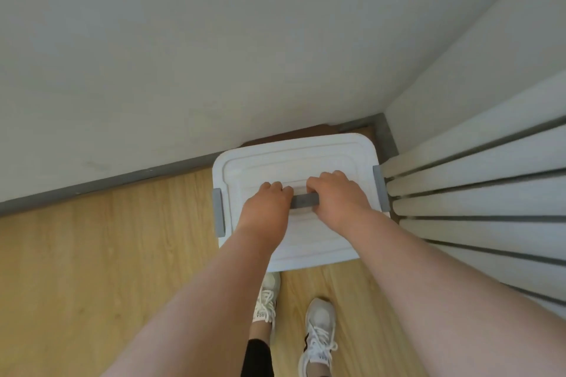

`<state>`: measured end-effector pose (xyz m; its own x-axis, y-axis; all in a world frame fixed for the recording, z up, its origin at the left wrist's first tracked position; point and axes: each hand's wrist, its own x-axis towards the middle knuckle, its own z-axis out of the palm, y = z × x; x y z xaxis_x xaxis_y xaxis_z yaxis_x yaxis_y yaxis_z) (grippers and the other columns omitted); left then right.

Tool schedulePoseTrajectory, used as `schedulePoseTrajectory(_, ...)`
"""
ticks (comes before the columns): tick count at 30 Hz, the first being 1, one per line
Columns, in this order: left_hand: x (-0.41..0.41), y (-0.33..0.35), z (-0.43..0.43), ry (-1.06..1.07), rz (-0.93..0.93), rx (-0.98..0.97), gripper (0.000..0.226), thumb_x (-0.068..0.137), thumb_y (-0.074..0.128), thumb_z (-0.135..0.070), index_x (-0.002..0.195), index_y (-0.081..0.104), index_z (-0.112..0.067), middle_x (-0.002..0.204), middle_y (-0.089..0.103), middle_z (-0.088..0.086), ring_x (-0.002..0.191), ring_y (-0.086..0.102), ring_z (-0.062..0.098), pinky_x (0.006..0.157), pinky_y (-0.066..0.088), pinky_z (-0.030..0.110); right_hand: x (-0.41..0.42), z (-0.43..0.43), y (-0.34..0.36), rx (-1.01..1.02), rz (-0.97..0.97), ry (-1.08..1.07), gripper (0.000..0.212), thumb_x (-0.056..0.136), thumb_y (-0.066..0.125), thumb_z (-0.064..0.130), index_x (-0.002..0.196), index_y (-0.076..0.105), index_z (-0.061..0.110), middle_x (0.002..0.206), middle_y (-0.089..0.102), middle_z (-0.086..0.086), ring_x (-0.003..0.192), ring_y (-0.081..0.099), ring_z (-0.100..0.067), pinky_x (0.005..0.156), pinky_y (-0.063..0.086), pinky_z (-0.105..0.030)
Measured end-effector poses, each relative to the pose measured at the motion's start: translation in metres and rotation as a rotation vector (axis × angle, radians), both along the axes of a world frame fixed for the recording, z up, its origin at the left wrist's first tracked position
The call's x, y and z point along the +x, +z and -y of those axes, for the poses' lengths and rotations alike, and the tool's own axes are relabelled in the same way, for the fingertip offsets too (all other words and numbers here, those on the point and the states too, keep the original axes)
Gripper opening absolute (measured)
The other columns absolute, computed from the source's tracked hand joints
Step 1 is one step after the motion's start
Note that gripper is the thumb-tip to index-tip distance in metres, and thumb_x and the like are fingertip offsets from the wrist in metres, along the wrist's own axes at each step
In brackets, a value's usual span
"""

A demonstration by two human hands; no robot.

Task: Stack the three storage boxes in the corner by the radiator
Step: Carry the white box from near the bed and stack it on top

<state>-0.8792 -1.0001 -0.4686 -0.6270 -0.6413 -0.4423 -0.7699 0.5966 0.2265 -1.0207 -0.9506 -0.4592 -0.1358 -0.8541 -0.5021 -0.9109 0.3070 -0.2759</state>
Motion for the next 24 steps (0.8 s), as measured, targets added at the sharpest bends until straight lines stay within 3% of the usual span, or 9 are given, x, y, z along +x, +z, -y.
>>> schedulePoseTrajectory(12,-0.035,-0.079,0.068,0.024,-0.002,-0.001,0.024,0.091,0.051,-0.009,0.113,0.052,-0.016,0.105,0.051,0.003,0.098,0.047,0.021,0.066,0.042,0.030,-0.034,0.065,-0.081,0.023,0.007,-0.007,0.029,0.091,0.049,0.004,0.115,0.056,0.018,0.108,0.053,-0.007,0.106,0.047,-0.026,0.070,0.037,-0.032)
schedulePoseTrajectory(24,-0.052,-0.114,0.093,0.050,-0.046,-0.022,0.028,0.090,0.054,-0.009,0.116,0.054,-0.019,0.101,0.051,0.000,0.095,0.048,0.018,0.063,0.040,0.029,-0.055,0.091,-0.111,0.017,-0.028,0.034,0.032,0.091,0.051,0.005,0.120,0.055,0.019,0.111,0.054,-0.006,0.109,0.047,-0.024,0.072,0.033,-0.030)
